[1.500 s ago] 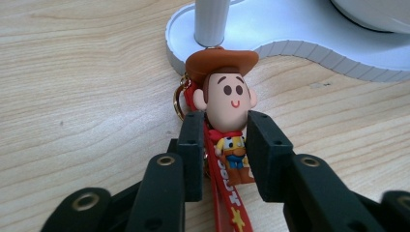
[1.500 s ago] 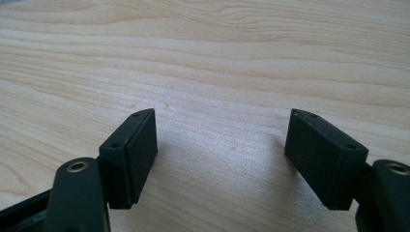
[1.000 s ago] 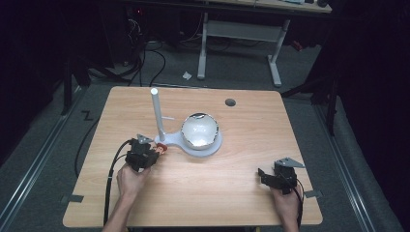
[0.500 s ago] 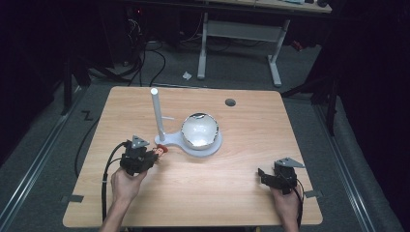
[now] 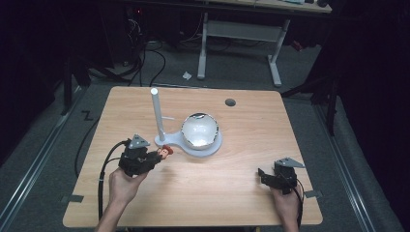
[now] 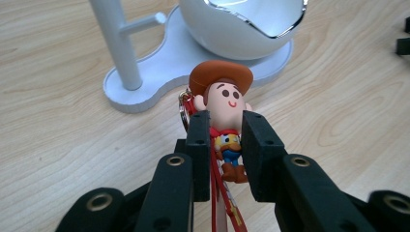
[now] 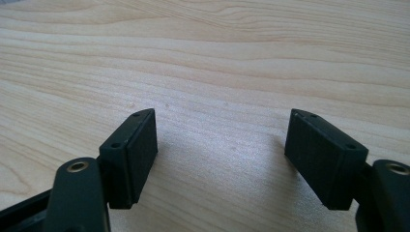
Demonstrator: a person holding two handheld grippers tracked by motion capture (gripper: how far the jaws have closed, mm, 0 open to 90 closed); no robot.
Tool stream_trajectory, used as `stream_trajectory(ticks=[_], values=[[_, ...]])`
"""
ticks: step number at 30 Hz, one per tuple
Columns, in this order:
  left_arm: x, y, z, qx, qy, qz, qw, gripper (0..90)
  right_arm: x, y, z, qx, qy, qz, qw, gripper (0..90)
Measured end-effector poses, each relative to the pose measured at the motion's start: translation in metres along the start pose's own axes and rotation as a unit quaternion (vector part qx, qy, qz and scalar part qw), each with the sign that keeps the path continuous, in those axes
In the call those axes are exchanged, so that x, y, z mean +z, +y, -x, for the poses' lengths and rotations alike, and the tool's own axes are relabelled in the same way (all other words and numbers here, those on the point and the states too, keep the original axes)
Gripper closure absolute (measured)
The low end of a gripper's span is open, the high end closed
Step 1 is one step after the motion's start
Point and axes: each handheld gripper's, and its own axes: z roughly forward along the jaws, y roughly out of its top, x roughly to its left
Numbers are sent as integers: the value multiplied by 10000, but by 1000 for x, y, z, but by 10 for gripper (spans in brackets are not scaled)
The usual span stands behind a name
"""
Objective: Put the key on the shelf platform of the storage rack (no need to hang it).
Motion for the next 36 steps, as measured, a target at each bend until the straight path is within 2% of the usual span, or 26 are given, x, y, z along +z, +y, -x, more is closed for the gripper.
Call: stream_trajectory(ticks=[9, 23, 36], values=[[-6, 14, 9, 148, -333, 96, 9993, 745, 0, 0, 0, 1, -3, 0, 10000, 275], [-11, 37, 16, 267, -679, 236, 9971, 745, 0, 0, 0, 0, -2, 0, 10000, 275], [-9, 64, 21, 466, -843, 298, 9949, 744, 0, 0, 0, -6, 0, -2, 10000, 275]])
